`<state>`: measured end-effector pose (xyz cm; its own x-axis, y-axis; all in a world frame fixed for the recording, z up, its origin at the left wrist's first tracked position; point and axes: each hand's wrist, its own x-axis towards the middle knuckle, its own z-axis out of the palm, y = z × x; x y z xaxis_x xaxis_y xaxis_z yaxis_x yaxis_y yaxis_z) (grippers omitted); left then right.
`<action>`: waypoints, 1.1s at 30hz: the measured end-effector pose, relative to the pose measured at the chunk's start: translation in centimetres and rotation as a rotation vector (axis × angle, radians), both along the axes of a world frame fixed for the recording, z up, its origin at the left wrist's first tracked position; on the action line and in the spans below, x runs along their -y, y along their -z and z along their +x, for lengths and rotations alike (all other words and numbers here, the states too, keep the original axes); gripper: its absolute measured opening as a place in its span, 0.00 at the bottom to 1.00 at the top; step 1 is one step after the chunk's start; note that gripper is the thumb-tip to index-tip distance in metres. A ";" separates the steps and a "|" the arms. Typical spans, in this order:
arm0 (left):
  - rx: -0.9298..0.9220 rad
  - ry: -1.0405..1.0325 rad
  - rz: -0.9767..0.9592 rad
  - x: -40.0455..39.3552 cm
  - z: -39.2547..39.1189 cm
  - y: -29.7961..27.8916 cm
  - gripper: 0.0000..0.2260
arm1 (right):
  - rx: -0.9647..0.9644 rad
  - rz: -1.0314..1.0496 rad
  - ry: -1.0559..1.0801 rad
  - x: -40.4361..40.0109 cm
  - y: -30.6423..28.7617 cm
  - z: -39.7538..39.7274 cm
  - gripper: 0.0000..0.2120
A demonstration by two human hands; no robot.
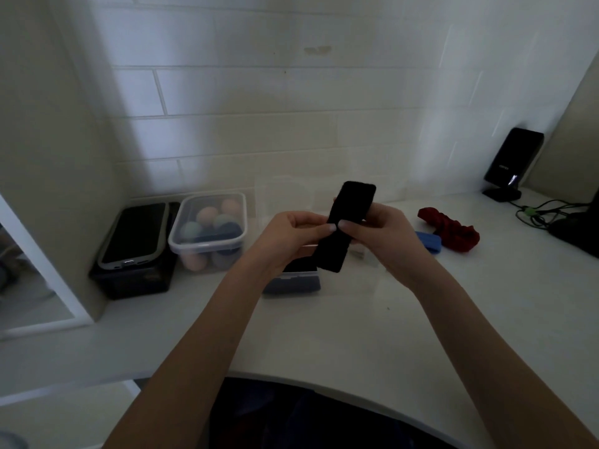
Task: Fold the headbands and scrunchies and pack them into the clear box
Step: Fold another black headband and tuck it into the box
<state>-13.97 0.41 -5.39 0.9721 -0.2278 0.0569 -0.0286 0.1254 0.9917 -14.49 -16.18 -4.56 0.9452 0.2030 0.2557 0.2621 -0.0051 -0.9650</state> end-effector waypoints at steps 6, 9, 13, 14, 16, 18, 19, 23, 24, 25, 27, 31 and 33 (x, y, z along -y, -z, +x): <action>0.015 -0.038 0.136 0.6 -0.2 -0.1 0.04 | 0.174 -0.114 0.118 -0.1 0.0 0.2 0.13; 0.037 -0.113 0.111 0.9 -0.1 -0.1 0.06 | 0.299 -0.256 0.042 0.2 0.2 0.1 0.20; 0.078 -0.150 0.073 1.1 0.0 0.0 0.09 | 0.319 -0.326 -0.015 0.3 0.3 0.0 0.21; 0.075 -0.139 0.063 1.1 0.0 0.0 0.09 | 0.321 -0.342 -0.021 0.2 0.3 0.0 0.21; 0.050 -0.119 0.039 1.1 -0.1 0.1 0.09 | 0.329 -0.363 -0.020 0.1 0.5 -0.1 0.22; 0.028 -0.105 0.025 1.2 -0.1 0.1 0.08 | 0.354 -0.361 0.009 -0.1 0.6 -0.1 0.22; 0.025 -0.092 0.024 1.2 -0.2 0.1 0.08 | 0.372 -0.367 0.030 -0.2 0.6 0.0 0.21; -0.027 -0.024 -0.028 0.8 -0.3 -0.1 0.09 | 0.421 -0.425 0.080 -0.1 1.1 0.4 0.21; -0.052 -0.006 -0.044 0.7 -0.4 -0.2 0.09 | 0.422 -0.433 0.092 0.0 1.2 0.5 0.22; -0.065 0.016 -0.046 0.6 -0.4 -0.3 0.08 | 0.420 -0.439 0.106 0.1 1.4 0.7 0.23; -0.030 0.055 0.020 0.4 -0.4 -0.2 0.05 | 0.392 -0.435 0.117 0.2 1.4 0.7 0.24; 0.057 0.006 0.153 0.4 -0.5 0.0 0.13 | 0.247 -0.289 0.077 0.1 0.9 0.3 0.25; 0.096 -0.012 0.189 0.4 -0.6 -0.1 0.17 | 0.110 -0.170 0.023 0.2 0.3 -0.1 0.20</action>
<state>-14.55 -0.03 -5.24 0.9669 -0.2316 0.1070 -0.1248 -0.0639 0.9901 -14.59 -16.34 -4.90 0.9181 0.2308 0.3221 0.3643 -0.1722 -0.9152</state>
